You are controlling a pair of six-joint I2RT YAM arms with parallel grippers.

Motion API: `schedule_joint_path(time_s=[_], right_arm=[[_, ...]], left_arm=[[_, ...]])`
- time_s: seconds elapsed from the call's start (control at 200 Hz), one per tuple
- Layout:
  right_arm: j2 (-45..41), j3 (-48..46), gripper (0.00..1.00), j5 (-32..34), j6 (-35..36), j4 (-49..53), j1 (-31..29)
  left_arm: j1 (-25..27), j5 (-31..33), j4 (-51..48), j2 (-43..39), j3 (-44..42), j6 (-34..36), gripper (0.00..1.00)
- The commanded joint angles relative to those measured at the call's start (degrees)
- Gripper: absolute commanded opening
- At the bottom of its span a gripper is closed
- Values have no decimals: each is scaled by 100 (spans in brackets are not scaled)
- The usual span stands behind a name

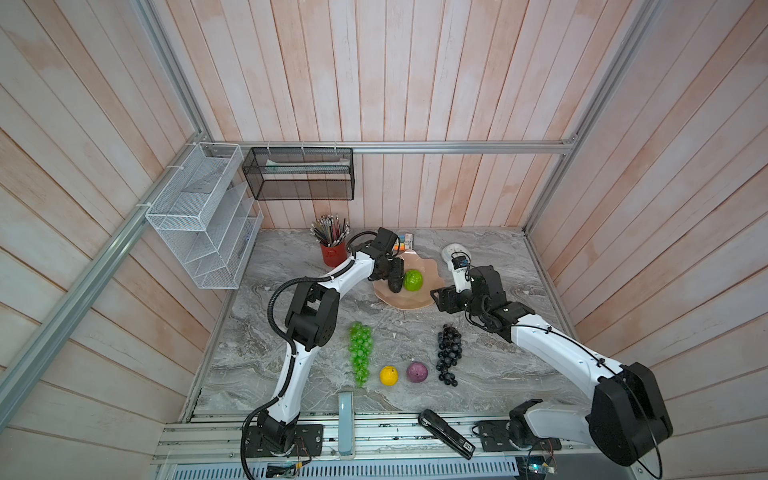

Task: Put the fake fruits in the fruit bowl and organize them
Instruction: 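Lift the avocado with the left gripper and place it beside the green fruit, then withdraw the left gripper while the right gripper grasps the purple fruit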

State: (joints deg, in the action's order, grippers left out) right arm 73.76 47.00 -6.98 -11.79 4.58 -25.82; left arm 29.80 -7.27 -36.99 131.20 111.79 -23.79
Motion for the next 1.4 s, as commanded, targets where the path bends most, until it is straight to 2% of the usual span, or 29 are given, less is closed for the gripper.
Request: schedule_joint_path(time_s=[0.0, 0.215, 0.425, 0.655, 0.81, 0.93, 1.075, 1.255, 1.395], right_arm=[[-64, 292, 76, -64, 84, 146, -2], [72, 478, 75, -113, 205, -71, -28], [570, 869, 74, -311, 146, -75, -123], [720, 944, 74, 244, 95, 255, -824], [518, 713, 73, 483, -108, 937, -1280], [26, 198, 74, 825, -507, 1283, -1735], [-347, -401, 74, 904, -1018, 1612, -2276], [-230, -661, 76, 737, -1194, 1668, -2883], [60, -622, 78, 575, -1177, 1670, -3010]], left_arm=[[17, 153, 91, -638, -188, -61, 68], [50, 175, 134, -1756, -1160, -129, 67], [204, 209, 445, -3158, -2808, -199, 69], [438, 602, 871, -4457, -4384, -401, 70], [527, 859, 1269, -5151, -5410, -577, 71], [522, 1162, 1281, -5536, -5770, -661, 71], [509, 1425, 1308, -5720, -5864, -673, 74], [505, 1405, 1362, -5504, -5798, -801, 75], [461, 1355, 1358, -5323, -5809, -921, 76]])
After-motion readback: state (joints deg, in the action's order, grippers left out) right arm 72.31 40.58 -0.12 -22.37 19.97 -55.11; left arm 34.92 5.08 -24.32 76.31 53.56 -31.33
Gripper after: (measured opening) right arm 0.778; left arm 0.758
